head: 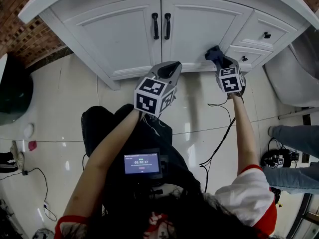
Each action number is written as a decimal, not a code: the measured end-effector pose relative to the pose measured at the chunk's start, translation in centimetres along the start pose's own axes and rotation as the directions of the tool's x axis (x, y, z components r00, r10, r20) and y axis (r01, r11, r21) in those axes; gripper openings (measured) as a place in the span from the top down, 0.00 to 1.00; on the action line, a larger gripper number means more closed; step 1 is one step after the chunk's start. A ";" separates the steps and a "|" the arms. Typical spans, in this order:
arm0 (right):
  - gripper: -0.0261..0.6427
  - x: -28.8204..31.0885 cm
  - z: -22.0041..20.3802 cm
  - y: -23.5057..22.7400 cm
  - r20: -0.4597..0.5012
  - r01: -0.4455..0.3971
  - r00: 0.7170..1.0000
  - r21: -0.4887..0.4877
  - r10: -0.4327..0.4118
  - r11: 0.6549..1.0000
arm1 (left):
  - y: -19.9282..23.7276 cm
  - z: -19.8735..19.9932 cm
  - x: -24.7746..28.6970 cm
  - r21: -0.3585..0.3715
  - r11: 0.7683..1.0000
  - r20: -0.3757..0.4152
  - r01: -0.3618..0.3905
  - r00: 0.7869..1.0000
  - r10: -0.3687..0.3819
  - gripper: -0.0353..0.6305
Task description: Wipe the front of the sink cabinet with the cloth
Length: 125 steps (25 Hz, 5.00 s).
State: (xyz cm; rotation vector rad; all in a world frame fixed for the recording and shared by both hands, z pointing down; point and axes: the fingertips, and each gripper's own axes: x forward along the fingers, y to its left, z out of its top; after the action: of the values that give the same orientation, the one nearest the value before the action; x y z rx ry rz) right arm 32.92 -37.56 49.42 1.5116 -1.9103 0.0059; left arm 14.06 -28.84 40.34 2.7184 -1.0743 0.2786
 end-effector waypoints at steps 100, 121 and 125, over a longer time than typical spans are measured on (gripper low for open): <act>0.83 -17.6 15.9 23.0 0.401 -0.356 0.890 0.314 0.216 0.880 | 4.1 3.9 -22.1 -0.117 0.962 0.219 -0.249 0.938 0.269 0.89; 0.83 -20.5 13.6 25.8 0.410 -0.406 0.876 0.348 0.252 0.845 | 4.0 1.1 -23.0 -0.136 0.950 0.181 -0.280 0.936 0.302 0.89; 0.83 -20.6 13.5 25.7 0.411 -0.412 0.875 0.351 0.257 0.841 | 3.8 0.8 -22.8 -0.139 0.949 0.171 -0.282 0.937 0.304 0.89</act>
State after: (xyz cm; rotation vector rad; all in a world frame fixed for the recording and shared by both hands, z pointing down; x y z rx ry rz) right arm 5.72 -17.10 38.90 1.4914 -2.5843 0.3678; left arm -4.87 -16.91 34.38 2.5188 -1.5047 -0.0017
